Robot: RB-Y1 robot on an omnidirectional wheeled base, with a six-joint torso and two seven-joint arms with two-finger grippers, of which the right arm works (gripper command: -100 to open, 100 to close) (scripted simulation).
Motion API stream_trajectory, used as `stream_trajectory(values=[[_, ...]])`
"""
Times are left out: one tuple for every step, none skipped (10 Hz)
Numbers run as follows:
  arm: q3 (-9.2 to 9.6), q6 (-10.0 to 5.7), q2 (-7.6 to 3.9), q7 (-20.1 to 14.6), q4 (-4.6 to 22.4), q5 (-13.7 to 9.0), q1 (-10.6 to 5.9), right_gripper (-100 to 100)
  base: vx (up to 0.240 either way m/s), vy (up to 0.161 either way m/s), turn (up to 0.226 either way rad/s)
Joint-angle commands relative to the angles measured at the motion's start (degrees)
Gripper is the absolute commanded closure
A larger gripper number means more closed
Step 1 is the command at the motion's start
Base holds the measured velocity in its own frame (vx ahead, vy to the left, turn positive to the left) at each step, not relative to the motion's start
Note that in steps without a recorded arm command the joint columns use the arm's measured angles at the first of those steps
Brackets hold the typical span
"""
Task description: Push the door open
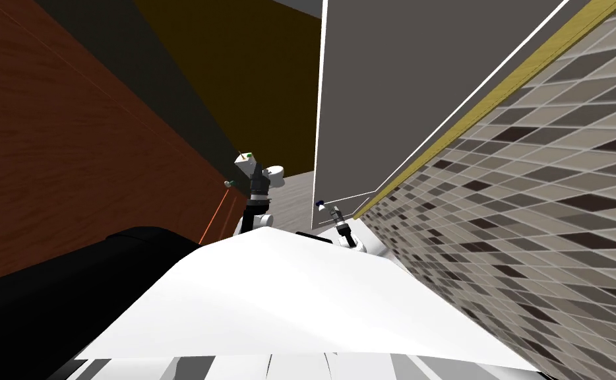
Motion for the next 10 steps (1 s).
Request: stream_trajectory(values=[[2.11,0.04,-0.64,1.65,-0.67,-0.29,-0.07,-100,0.025,-0.002,-0.217],[3.40,0.01,-1.03,2.64,-1.01,-0.47,-0.10,-100,0.024,0.001,-0.215],[4.76,-0.03,-1.43,3.69,-1.37,-0.65,-0.14,-100,0.024,0.002,-0.203],[6.18,-0.08,-1.86,4.79,-1.74,-0.85,-0.18,-100,0.022,0.003,-0.194],[7.61,-0.12,-2.28,5.89,-2.12,-1.05,-0.22,-100,0.021,0.001,-0.219],[9.03,-0.16,-2.71,6.99,-2.50,-1.24,-0.27,-100,0.024,0.001,-0.209],[10.54,-0.20,-3.16,8.15,-2.89,-1.45,-0.31,-100,0.023,0.000,-0.181],[12.06,-0.25,-3.61,9.32,-3.29,-1.66,-0.35,-100,0.026,0.003,-0.217],[13.57,-0.29,-4.06,10.49,-3.69,-1.87,-0.40,-100,0.026,0.005,-0.200],[15.11,-0.34,-4.51,11.67,-4.10,-2.08,-0.44,-100,0.024,0.008,-0.240]])
